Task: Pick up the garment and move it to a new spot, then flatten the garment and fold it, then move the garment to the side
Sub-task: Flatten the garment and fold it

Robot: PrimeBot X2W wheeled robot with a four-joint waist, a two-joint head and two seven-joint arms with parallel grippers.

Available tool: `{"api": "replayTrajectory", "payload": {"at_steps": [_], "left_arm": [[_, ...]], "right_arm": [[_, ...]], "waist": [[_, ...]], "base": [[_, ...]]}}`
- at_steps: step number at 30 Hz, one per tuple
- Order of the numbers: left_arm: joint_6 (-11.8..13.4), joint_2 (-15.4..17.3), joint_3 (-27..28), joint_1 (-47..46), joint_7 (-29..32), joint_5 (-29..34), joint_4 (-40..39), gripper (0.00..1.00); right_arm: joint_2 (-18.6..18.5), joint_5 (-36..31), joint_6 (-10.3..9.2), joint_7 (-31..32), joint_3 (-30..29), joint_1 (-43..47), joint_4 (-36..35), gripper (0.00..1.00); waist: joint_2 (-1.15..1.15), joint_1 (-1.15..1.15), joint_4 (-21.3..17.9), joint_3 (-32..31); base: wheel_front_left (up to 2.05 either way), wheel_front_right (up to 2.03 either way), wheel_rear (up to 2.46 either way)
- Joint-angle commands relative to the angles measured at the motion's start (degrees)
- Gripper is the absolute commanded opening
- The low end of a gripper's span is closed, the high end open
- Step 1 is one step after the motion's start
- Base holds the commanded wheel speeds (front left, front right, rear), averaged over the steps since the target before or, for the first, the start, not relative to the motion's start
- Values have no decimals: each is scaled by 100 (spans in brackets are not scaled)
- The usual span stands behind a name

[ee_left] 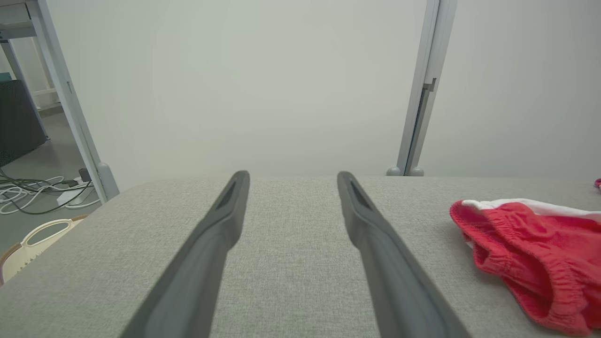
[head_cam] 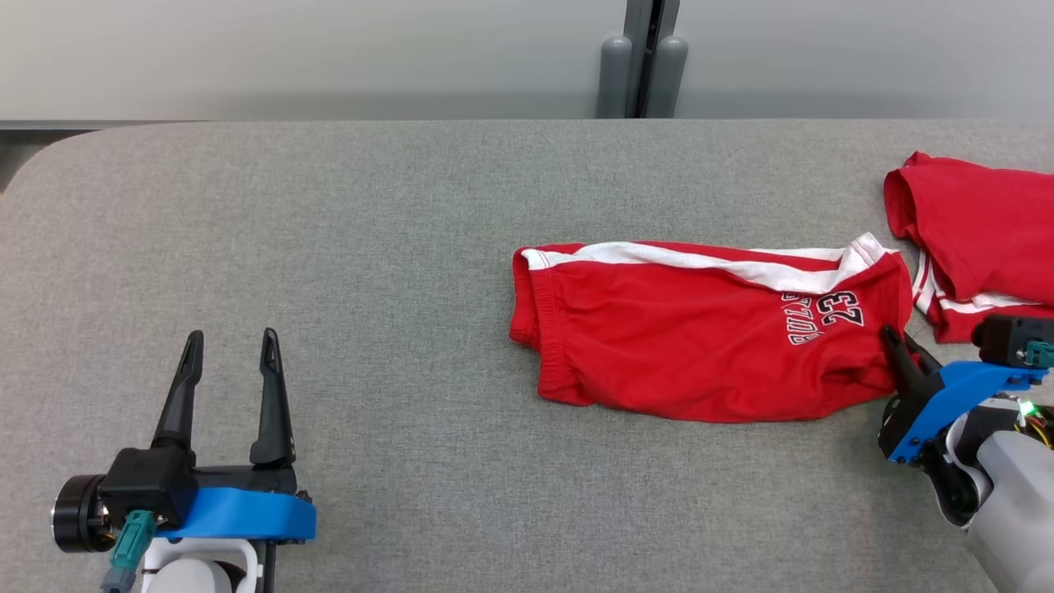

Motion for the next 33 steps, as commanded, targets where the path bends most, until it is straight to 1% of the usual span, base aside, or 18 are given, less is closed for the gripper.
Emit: {"api": "replayTrajectory", "payload": {"at_steps": [1,5,9,14,18,27,33], "left_arm": [[-6,32,-9,57,-26,26,6,100],[-6,26,-30,83,-26,25,14,100],[-6,28,-36,99,-26,6,33,100],[-6,18,-74,98,-26,1,55,100],[-6,10,-91,66,-26,-31,81,100],[-7,-17,-125,83,-26,-63,87,100],[-7,-28,-136,36,-26,-93,87,100]], "right_arm": [[23,-41,1,-22,-35,16,-45,0],[122,-156,1,-20,-163,42,-247,0],[189,-329,1,-20,-230,-77,-595,0],[326,-611,1,-20,-204,-245,-1090,0],[472,-774,1,-11,-161,-375,-1349,0],[829,-1179,1,261,-10,-643,-1618,0],[1117,-1373,1,474,201,-579,-1724,0]], "waist": [[0,0,6,-32],[0,0,18,-83],[0,0,23,-114],[0,0,61,-157],[0,0,145,-197],[0,0,400,-192],[0,0,556,-140]], "base": [[0,0,0],[0,0,0],[0,0,0],[0,0,0],[0,0,0],[0,0,0],[0,0,0]]}}
